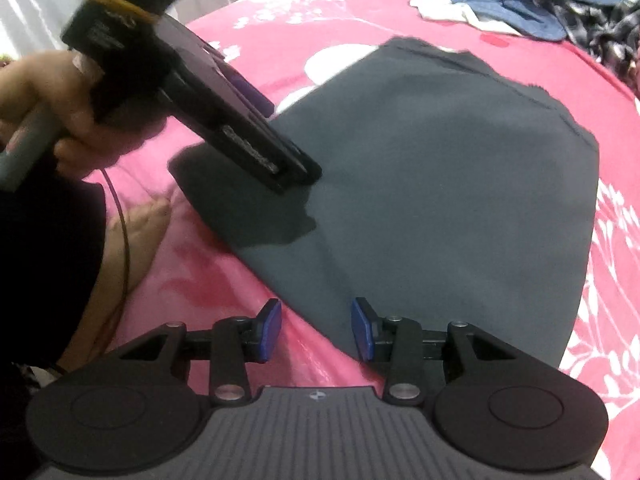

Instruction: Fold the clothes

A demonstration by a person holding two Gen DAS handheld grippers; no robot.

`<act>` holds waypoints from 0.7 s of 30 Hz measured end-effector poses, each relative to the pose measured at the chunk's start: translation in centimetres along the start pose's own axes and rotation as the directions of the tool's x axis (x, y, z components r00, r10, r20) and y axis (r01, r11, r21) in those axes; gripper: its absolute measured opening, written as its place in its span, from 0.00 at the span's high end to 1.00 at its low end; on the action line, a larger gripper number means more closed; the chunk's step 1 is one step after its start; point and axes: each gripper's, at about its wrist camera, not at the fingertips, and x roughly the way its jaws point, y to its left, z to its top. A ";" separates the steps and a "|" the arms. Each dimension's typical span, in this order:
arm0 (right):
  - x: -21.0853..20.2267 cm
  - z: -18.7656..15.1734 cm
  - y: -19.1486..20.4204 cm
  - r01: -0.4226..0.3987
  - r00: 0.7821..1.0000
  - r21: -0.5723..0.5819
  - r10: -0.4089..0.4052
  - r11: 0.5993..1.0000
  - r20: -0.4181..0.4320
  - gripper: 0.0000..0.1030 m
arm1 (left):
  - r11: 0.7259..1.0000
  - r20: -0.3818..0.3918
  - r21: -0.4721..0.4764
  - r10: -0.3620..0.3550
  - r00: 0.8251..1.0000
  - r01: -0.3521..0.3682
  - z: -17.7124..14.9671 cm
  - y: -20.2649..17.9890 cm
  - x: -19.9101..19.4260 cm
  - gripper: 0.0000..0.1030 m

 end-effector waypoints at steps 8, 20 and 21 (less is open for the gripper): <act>0.5 0.0 0.2 -0.020 1.000 0.014 0.020 1.000 -0.015 0.60 | 1.000 0.002 0.007 0.006 1.000 -0.006 0.0 0.0 0.0 0.21; 0.3 -0.2 -0.1 -0.025 1.000 0.010 0.025 1.000 -0.018 0.59 | 1.000 0.001 0.004 0.006 1.000 -0.006 0.0 0.1 0.1 0.20; 0.3 -0.3 -0.5 -0.031 0.999 -0.001 0.031 1.000 -0.020 0.59 | 1.000 0.001 0.003 0.007 1.000 -0.007 0.0 0.1 0.1 0.19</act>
